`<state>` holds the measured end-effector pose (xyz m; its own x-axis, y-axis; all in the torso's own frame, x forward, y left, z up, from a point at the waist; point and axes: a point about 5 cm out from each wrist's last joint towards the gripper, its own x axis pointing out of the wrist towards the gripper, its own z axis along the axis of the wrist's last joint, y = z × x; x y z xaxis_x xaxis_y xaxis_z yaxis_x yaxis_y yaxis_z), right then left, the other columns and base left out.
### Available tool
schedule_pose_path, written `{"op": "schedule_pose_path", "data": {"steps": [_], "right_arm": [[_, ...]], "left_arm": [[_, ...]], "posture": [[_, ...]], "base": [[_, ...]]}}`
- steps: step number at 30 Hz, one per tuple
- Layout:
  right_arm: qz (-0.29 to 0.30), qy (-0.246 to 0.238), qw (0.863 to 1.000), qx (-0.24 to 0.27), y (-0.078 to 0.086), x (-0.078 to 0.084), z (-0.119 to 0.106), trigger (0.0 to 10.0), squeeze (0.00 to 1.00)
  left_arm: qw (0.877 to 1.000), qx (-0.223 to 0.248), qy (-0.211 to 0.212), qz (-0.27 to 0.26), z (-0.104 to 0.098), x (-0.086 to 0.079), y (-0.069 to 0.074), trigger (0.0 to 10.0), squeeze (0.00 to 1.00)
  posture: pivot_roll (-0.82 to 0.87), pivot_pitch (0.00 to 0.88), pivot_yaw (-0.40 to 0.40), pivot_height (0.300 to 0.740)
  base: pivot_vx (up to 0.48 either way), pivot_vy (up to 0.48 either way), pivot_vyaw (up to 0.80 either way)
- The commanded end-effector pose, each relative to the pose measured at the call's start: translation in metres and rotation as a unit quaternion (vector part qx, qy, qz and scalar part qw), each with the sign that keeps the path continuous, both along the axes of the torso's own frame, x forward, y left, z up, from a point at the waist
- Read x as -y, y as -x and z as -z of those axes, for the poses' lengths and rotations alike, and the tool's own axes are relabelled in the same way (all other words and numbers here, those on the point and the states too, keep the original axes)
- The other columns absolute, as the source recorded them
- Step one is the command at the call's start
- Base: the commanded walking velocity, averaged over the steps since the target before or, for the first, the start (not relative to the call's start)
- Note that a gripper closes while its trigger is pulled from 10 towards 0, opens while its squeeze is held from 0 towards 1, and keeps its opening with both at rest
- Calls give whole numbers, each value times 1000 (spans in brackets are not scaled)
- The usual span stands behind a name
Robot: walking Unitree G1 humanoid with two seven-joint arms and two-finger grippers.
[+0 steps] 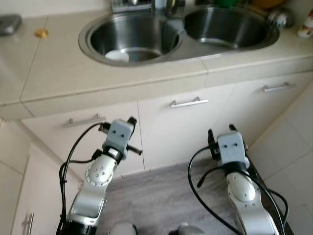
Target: Kitchen organization
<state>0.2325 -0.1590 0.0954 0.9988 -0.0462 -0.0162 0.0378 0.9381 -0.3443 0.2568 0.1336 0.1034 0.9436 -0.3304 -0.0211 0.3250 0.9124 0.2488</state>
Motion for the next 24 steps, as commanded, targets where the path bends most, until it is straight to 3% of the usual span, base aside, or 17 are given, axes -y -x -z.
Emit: {"op": "schedule_pose_path", "data": {"steps": [1,24], "right_arm": [[14,1,1000,7,-2,3,-3,10000,0],[61,5,998,26,-6,14,-7,10000,0]], "left_arm": [[1000,10,4,0,-3,1,-3,10000,0],[1000,18,4,19,-1,5,-2,10000,0]], "posture": [[97,0,2,740],[93,0,3,740]], "base": [[0,0,-800],[0,0,-800]]}}
